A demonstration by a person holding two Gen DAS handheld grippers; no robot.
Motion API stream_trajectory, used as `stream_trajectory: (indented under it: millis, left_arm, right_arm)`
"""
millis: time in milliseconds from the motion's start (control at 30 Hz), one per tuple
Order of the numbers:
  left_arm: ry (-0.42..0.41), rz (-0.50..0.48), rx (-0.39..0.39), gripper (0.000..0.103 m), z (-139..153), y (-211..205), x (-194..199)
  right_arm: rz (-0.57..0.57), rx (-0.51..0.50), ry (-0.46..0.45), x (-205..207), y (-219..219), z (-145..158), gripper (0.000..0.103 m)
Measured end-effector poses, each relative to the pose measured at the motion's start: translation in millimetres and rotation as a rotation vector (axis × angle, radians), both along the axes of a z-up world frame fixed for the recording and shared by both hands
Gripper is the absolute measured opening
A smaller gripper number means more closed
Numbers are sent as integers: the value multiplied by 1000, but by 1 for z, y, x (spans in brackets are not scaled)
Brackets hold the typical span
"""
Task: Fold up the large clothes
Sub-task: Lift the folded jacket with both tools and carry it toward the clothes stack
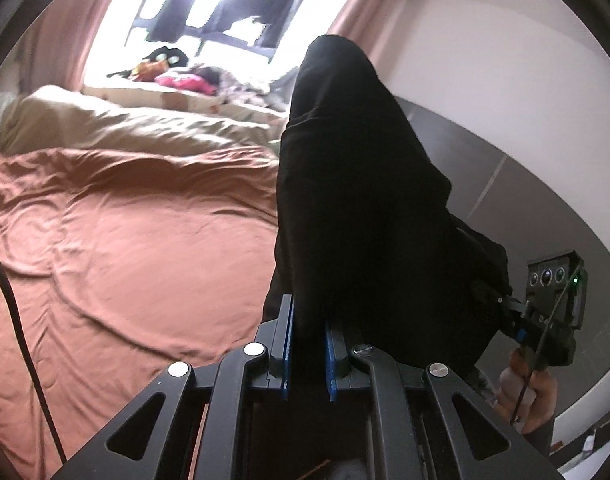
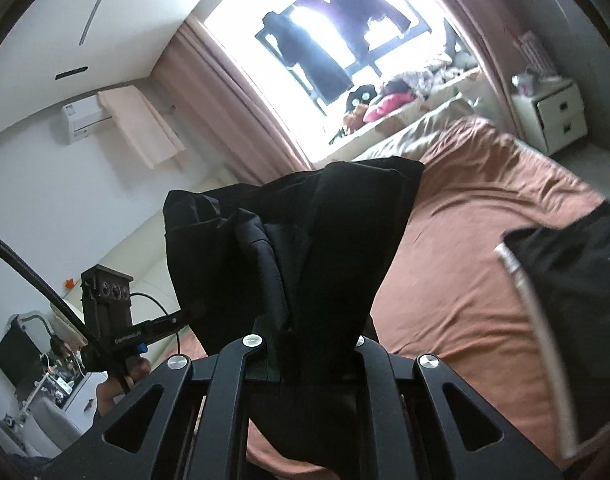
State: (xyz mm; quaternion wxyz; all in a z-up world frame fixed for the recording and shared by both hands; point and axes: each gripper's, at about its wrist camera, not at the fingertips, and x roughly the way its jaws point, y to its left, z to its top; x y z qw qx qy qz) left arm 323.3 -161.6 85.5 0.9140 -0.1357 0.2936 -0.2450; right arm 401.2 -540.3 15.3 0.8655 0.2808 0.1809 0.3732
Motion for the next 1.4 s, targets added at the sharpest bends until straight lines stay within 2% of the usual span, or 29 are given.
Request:
stream_trajectory:
  millis: [167,400,600,867,1033,1100,1233,1400]
  left_arm:
    - [-26,-74,-11,13,27,-61,0]
    - [-35,-167,-23,13,44,-144,3]
    - [-15,-260,-30,13,41,-215,10]
    - [52,-353,-26,13,19,-282,35]
    - [123,-336,-36,13,-18,-303,79]
    - [153,-325,-37,13,-27,-308,96]
    - [202,-312,-4,13,-45,-310,132]
    - [280,-273,30,13,-79,-304,174]
  right_arm:
    - [-53,-4,-28,-19,-51,17,7]
    - [-138,-54,-57,-62,-115,36,7]
    - [-215,-89,-17,-80,-155,35,7]
    - [-309,-88,14,-93,-170,40,7]
    - [-322,-91,65,-65,-156,31,7]
    - [-321,-87,95,-43,-142,20,7]
    - [-313,-94,172,6,-118,3,7]
    - [-292,-128,237,51,-83,-3,7]
